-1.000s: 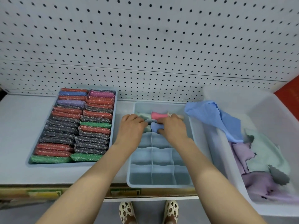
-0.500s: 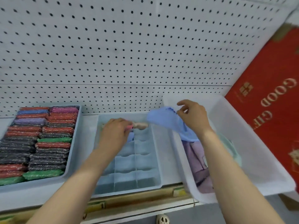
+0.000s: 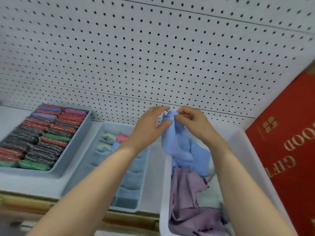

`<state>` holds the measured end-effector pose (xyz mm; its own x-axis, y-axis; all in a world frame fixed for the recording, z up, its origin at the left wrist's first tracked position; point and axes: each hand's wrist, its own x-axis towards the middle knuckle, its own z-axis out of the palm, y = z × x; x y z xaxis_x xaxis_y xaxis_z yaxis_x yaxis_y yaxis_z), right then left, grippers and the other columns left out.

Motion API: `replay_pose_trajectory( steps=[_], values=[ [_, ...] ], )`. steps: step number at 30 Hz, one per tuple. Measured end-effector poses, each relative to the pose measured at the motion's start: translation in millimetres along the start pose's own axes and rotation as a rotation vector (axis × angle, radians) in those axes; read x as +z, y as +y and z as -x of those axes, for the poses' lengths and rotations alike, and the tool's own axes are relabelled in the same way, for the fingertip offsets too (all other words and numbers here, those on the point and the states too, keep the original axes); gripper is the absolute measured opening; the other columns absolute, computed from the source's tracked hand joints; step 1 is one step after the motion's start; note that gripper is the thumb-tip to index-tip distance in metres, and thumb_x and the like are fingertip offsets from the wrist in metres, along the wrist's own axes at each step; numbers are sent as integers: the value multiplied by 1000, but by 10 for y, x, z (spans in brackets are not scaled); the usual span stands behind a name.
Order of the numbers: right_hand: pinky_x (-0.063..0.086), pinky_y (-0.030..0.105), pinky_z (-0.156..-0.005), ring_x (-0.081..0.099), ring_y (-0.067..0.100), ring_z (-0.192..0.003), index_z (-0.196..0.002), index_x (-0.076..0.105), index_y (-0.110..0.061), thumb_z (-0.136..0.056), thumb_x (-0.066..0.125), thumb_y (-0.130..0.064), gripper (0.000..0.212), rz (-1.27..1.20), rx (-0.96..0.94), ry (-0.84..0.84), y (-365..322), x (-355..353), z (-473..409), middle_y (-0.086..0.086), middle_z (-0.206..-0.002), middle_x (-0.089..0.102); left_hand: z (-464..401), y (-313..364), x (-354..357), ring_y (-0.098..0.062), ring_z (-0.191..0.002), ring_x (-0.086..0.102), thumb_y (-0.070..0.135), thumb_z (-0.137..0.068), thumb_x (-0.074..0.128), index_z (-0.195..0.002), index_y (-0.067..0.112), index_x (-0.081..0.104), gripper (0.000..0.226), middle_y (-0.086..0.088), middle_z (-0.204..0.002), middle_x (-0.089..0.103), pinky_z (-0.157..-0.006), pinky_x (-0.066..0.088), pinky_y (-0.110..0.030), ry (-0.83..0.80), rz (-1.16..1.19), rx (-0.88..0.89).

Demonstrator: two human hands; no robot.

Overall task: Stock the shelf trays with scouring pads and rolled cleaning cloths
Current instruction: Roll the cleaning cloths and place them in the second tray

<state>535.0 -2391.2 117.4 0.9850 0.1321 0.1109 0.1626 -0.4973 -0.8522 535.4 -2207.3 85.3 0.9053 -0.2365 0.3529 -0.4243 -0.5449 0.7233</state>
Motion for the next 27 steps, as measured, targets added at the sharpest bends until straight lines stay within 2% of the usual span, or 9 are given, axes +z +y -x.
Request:
replay_pose_trajectory(
  steps=[4,8,11,14,18,20,22,24,27],
  values=[
    [41,30,-69,51,9,-70,-83,69,-13,-92,63,-20,13,-48,-105,2,-375,-244,-21,-2,-73,63,-154,324,-257,-7,-89,65,25,-89,64,-89,25,70,6,10,-90,70,-85,47,-23,104,159,-77],
    [43,21,-70,55,3,-72,-76,72,-21,-92,63,-20,19,-30,-97,67,-656,-387,0,-11,-74,66,-172,472,-605,-2,-77,59,22,-89,65,-80,24,68,11,14,-79,68,-73,42,-14,130,132,-105],
    [41,22,-68,54,5,-72,-77,72,-16,-90,64,-23,17,-16,-119,106,-826,-351,35,-1,-76,67,-146,473,-850,-2,-70,53,25,-87,69,-75,25,67,12,15,-71,64,-68,41,-19,129,95,-83],
    [35,26,-63,45,11,-68,-76,68,-14,-90,63,-26,20,13,-141,151,-991,-282,20,11,-73,56,-96,424,-1125,2,-59,47,25,-85,71,-71,26,65,15,17,-61,59,-57,36,-13,112,66,-93],
    [25,28,-54,31,19,-60,-76,66,-13,-85,72,-35,25,-26,-133,164,-1188,-236,25,9,-63,39,1,236,-1475,-8,-61,44,27,-84,72,-74,18,68,14,3,-65,55,-55,33,-20,151,57,-123],
    [27,25,-50,34,16,-55,-75,67,-12,-79,79,-32,24,78,-105,44,-1258,-248,72,3,-58,41,36,143,-1624,-8,-66,54,24,-85,72,-75,29,70,12,8,-74,64,-64,43,-21,234,183,-153],
    [31,23,-49,38,12,-52,-69,65,-11,-76,81,-24,22,197,-56,-78,-1298,-231,108,-1,-56,45,49,59,-1736,-10,-73,61,21,-86,72,-78,30,72,12,6,-84,70,-74,50,-28,299,318,-187],
    [28,20,-47,34,11,-51,-61,57,-10,-79,78,-20,28,234,-48,-47,-1288,-192,94,-2,-56,41,58,-11,-1810,-12,-71,61,19,-87,69,-77,23,73,11,4,-78,69,-73,51,-31,320,410,-202],
    [29,24,-55,35,14,-59,-70,55,-3,-84,73,-25,31,116,-41,59,-1234,-125,13,3,-65,42,78,-117,-1886,-14,-68,53,23,-85,70,-77,7,68,18,-3,-72,61,-66,42,-30,348,499,-218]
  ],
)
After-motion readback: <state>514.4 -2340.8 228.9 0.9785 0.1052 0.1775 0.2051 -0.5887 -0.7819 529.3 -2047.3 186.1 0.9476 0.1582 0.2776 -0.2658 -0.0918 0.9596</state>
